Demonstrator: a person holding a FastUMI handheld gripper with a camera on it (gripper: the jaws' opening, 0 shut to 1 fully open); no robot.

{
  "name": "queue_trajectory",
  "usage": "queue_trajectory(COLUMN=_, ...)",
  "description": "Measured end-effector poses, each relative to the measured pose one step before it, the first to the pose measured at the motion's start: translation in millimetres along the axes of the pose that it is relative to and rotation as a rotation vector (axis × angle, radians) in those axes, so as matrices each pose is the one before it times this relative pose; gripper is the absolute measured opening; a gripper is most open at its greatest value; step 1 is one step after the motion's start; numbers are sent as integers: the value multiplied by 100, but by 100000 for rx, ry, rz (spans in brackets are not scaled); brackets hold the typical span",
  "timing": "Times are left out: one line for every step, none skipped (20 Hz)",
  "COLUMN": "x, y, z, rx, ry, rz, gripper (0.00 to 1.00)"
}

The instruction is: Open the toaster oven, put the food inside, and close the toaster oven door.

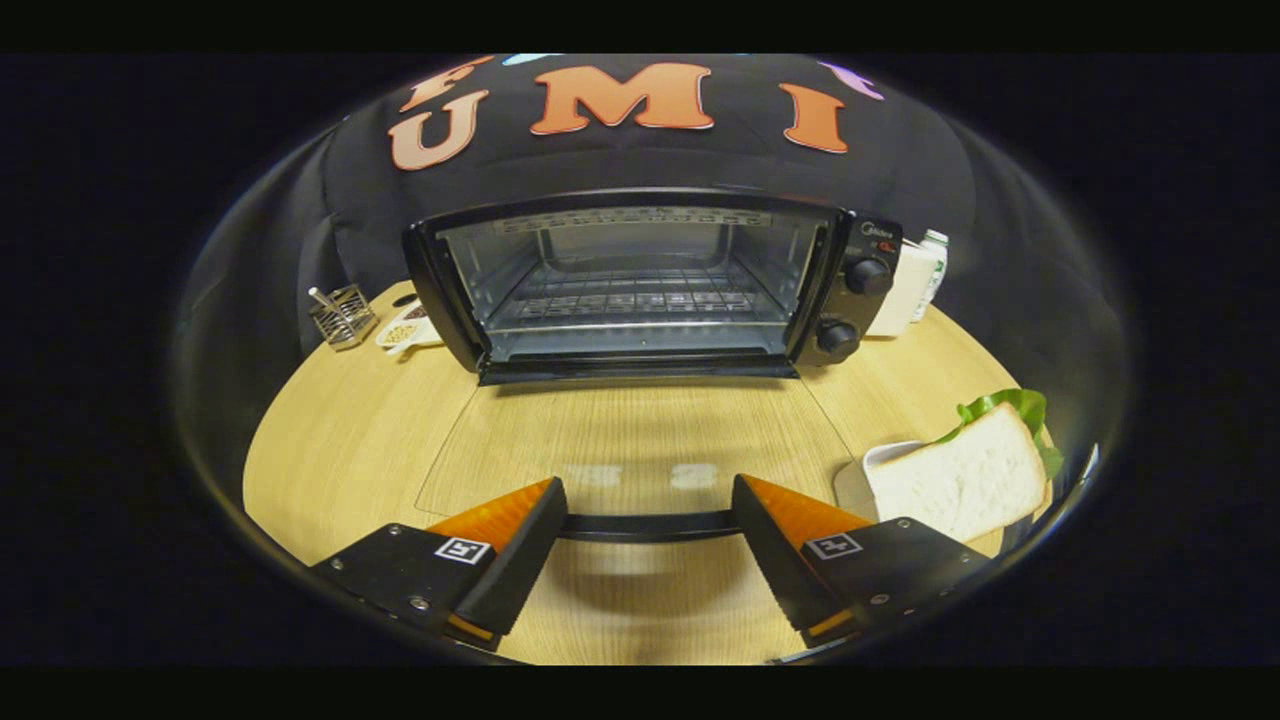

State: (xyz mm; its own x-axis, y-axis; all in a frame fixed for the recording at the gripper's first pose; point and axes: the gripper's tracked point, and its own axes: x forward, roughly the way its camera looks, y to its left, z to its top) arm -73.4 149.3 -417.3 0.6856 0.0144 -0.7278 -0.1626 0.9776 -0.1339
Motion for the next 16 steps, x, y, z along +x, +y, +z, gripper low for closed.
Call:
queue_trajectory(x=185, y=-76, z=98, rx=-129, ry=-666, rz=-323, gripper=99)
queue_trajectory(x=216, y=66, z=-1, rx=-162, ry=-792, rz=-146, gripper=99)
queue_trajectory(x=399, y=1, z=-142, rx=-334, ry=148, rz=26, gripper=99)
queue_trajectory(x=-148, y=-30, z=-386, rx=163, ry=1304, rz=163, gripper=99)
queue_trajectory(x=-83, y=219, z=-100, rx=1078, ry=-1049, rz=-3, gripper=99)
queue_trajectory(x=-589, y=-249, z=679, rx=111, ry=-57, rz=1313, gripper=99)
queue_trajectory(x=-514, y=93, z=445, rx=1389, ry=605, rz=2088, gripper=98)
queue_trajectory(x=-715, y=0, z=454, rx=1954, ry=189, rz=2096, gripper=99)
queue_trajectory(x=-786, y=-323, z=730, rx=1401, ry=-772, rz=1468, gripper=99)
queue_trajectory(x=-912, y=-782, z=902, rx=777, ry=-1581, rz=424, gripper=98)
queue_trajectory(x=-1037, y=-1028, z=1228, rx=743, ry=-1833, rz=450, gripper=98)
queue_trajectory(x=-883, y=-1040, z=976, rx=1024, ry=-957, rz=641, gripper=98)
queue_trajectory(x=-911, y=-1242, z=1107, rx=1444, ry=-452, rz=461, gripper=98)
queue_trajectory(x=-856, y=-1382, z=1051, rx=1560, ry=-730, rz=231, gripper=98)
queue_trajectory(x=-850, y=-1465, z=977, rx=1341, ry=-602, rz=107, gripper=98)
queue_trajectory(x=-630, y=-1420, z=742, rx=1179, ry=-252, rz=-198, gripper=98)
